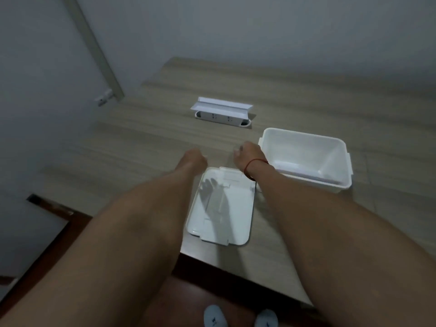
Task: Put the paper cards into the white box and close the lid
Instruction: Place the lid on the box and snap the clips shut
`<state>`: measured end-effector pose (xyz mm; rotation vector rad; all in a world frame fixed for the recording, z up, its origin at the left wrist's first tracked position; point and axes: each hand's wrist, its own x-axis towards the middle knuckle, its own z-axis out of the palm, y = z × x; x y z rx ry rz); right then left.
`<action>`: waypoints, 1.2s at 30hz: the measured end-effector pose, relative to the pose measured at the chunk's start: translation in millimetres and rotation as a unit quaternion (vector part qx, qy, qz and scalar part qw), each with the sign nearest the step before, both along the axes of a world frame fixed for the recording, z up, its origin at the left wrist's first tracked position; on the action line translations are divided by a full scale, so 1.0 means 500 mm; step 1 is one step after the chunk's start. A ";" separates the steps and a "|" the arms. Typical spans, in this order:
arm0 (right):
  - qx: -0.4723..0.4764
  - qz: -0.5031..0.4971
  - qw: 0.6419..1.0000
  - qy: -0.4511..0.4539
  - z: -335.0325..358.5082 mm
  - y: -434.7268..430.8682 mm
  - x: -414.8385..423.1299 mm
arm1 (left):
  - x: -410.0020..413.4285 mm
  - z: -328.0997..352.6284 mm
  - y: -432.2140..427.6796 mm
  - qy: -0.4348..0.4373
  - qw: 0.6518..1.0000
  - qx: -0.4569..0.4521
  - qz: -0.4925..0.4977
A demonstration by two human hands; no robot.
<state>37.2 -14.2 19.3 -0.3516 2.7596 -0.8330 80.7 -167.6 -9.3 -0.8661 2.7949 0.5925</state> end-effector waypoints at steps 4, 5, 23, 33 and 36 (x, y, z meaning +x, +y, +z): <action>0.041 -0.012 0.997 -0.059 -0.074 0.019 0.061 | 0.057 -0.060 0.019 -0.045 0.998 0.039 0.023; 0.053 -0.024 0.995 -0.084 -0.094 0.026 0.073 | 0.069 -0.076 0.024 -0.058 0.997 0.051 0.029; -0.053 -0.220 0.924 -0.307 -0.257 0.065 0.173 | 0.175 -0.215 0.082 -0.086 0.962 0.072 0.250; -0.253 -0.264 0.880 -0.303 -0.069 0.002 0.140 | 0.220 -0.034 0.015 0.099 0.922 0.295 0.232; -0.323 -0.241 0.868 -0.290 0.043 -0.028 0.117 | 0.232 0.077 -0.014 0.194 0.932 0.253 0.169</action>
